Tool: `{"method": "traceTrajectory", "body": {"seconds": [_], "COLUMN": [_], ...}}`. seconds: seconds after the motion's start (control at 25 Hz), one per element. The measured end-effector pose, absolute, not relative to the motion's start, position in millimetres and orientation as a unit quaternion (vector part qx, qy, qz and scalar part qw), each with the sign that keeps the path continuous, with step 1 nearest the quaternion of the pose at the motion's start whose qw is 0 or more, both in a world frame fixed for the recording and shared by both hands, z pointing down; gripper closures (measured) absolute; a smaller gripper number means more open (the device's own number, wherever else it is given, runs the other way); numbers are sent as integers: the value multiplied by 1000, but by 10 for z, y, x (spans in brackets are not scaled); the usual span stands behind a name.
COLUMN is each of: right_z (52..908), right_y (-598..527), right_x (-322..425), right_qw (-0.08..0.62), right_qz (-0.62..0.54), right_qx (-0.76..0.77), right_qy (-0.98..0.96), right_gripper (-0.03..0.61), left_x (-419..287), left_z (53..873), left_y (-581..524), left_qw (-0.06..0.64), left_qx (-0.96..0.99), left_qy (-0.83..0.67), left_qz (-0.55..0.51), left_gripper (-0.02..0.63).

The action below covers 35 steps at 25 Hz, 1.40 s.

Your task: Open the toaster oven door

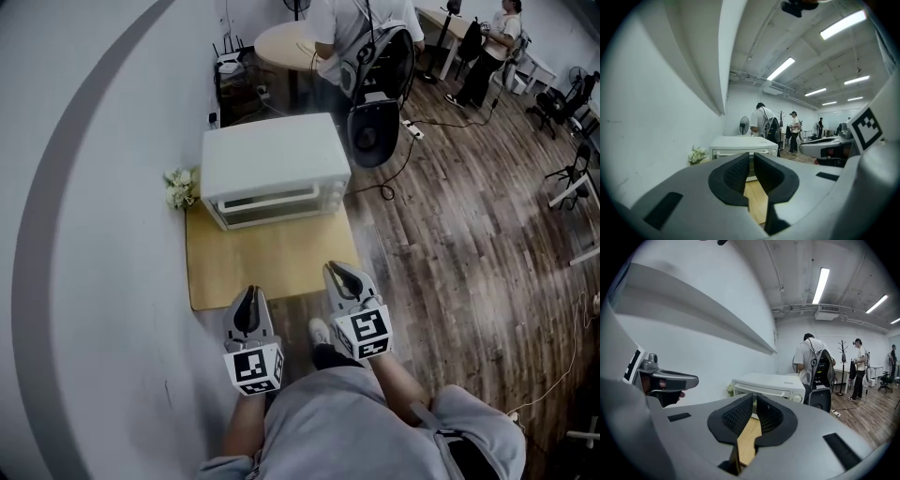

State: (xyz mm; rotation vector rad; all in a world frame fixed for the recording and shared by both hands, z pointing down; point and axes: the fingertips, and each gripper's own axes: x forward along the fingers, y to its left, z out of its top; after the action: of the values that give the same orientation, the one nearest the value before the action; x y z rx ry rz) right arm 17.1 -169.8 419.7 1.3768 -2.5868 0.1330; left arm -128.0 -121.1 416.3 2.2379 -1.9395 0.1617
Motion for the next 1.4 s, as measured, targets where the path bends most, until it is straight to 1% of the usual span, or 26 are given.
{"method": "traceTrajectory", "body": {"seconds": [0.08,0.16,0.2,0.24,0.4,0.64,0.96,1.16,1.4], "right_z": [4223,4243,4246,4245,4269,4276,4499,4653,4814], "right_y": [-1867,-2022,-2100,-2180,-2523,-2909,-3229,-3365,-3483], "right_x": [143,104,83,62,-16,-210,-418,-519,-607], "right_qw": [117,126,128,129,153,196,289,345,387], "right_qz": [41,45,50,53,40,23,-7,-28,-41], "right_qx": [459,446,439,433,417,370,286,236,183], "right_qy": [-880,-885,-888,-891,-895,-908,-914,-908,-903], "right_gripper": [574,540,518,508,506,486,454,453,453], "left_x": [-1262,-1246,-1242,-1243,-1256,-1242,-1123,-1007,-969], "left_z": [4188,4208,4211,4210,4190,4239,4405,4645,4901], "left_y": [-1398,-1581,-1673,-1765,-2132,-2626,-3127,-3327,-3498], "left_qw": [88,90,91,90,68,42,-14,-25,-30], "left_qx": [753,756,758,760,767,781,793,795,787], "left_qy": [-649,-644,-641,-638,-628,-596,-528,-470,-415], "left_qz": [62,71,75,80,114,183,304,382,455], "left_gripper": [607,594,534,514,515,515,515,514,515]}}
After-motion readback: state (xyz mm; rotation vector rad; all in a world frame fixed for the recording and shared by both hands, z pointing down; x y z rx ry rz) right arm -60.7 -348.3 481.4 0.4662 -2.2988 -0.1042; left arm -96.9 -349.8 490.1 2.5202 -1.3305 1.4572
